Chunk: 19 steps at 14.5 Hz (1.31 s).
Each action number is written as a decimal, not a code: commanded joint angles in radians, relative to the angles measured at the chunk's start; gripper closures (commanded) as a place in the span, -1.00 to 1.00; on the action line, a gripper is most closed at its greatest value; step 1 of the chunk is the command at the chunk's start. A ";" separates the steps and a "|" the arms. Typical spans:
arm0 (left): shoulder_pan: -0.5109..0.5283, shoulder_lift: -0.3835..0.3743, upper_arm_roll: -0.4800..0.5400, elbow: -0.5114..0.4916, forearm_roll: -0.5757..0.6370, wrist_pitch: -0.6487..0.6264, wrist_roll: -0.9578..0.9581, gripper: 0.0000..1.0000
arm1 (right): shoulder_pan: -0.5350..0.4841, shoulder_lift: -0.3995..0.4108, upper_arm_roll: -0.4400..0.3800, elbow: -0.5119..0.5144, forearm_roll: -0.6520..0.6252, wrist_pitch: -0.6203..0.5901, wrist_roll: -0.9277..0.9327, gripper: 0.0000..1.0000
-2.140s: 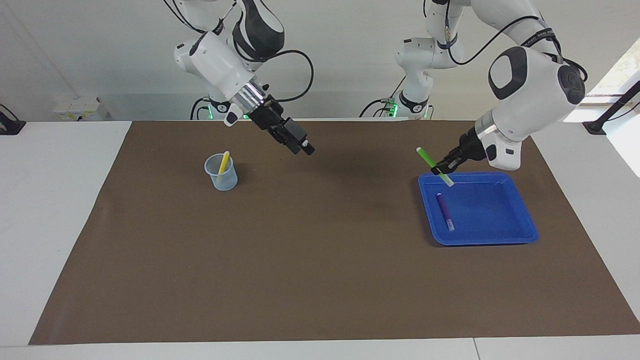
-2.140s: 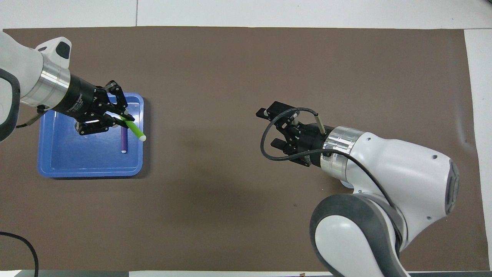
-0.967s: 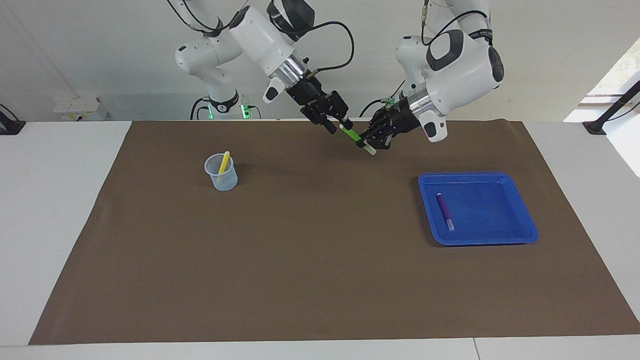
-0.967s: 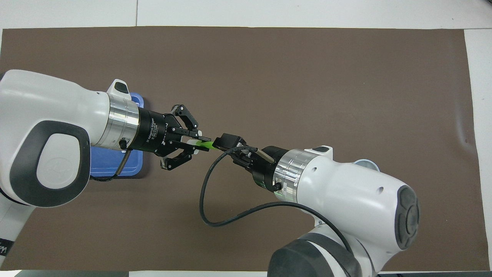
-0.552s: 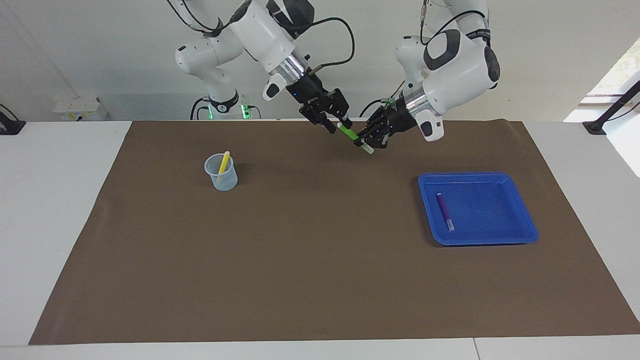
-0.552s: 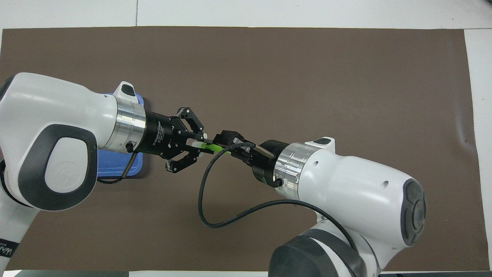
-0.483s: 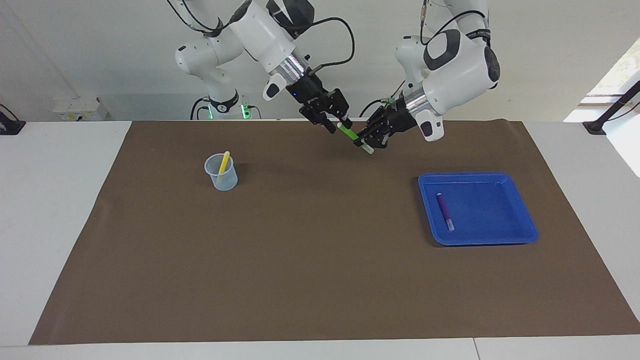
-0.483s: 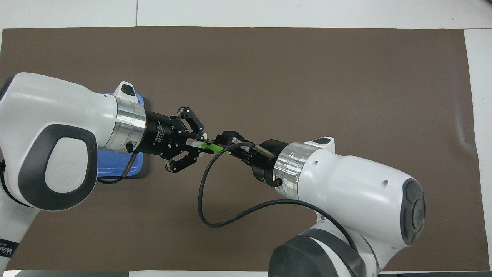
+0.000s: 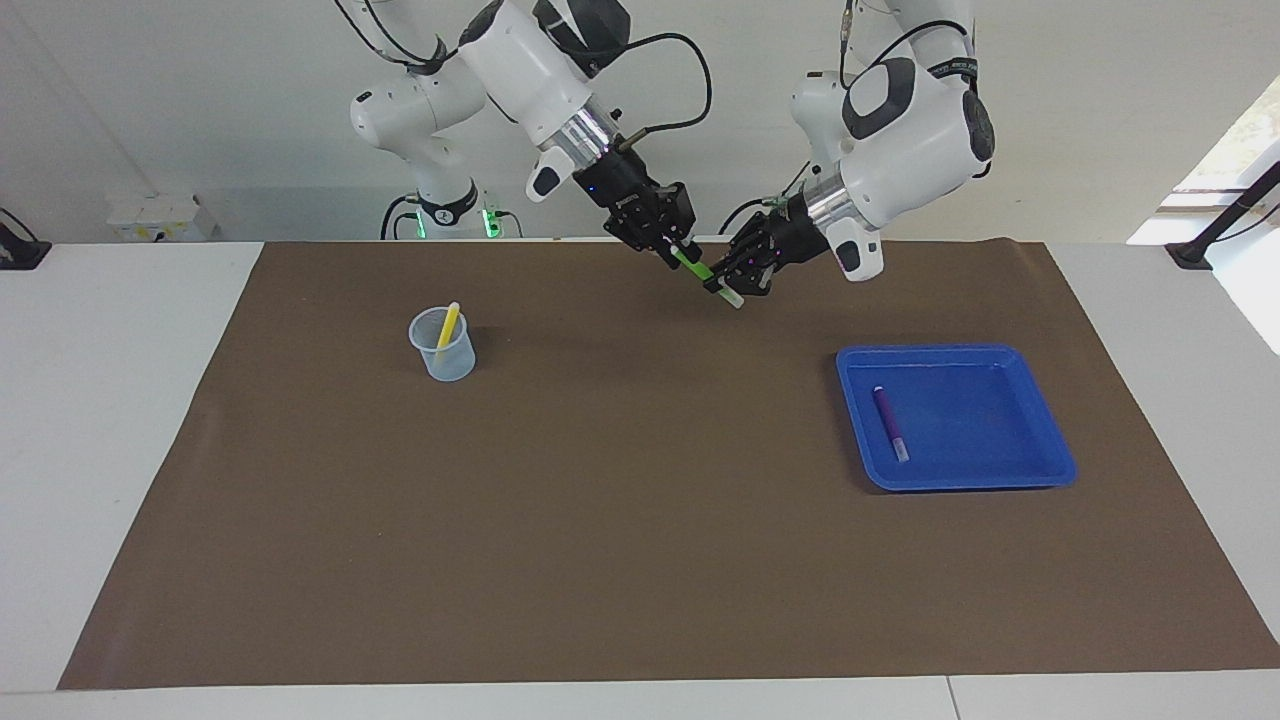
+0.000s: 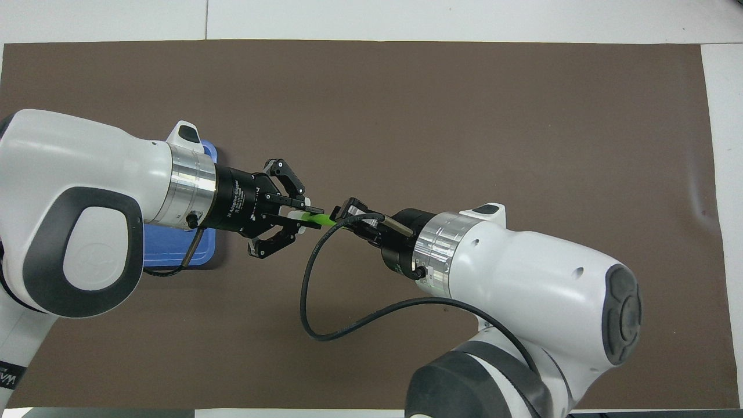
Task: Transfer and insert pens with both arms
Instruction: 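Grasp the green pen with the right gripper and open the left gripper, then insert the green pen into the cup while the left gripper reaches the purple pen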
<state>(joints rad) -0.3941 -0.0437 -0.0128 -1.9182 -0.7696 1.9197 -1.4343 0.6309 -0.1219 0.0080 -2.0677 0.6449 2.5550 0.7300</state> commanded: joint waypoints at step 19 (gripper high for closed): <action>0.259 -0.002 0.017 -0.038 0.458 -0.111 0.835 -1.00 | -0.542 -0.122 -0.008 -0.035 -0.608 -0.758 -0.858 1.00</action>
<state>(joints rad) -0.1675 -0.0436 0.0096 -1.9298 -0.3846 1.8083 -0.7516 0.1361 -0.1565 -0.0128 -1.9437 0.0782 1.7240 -0.0526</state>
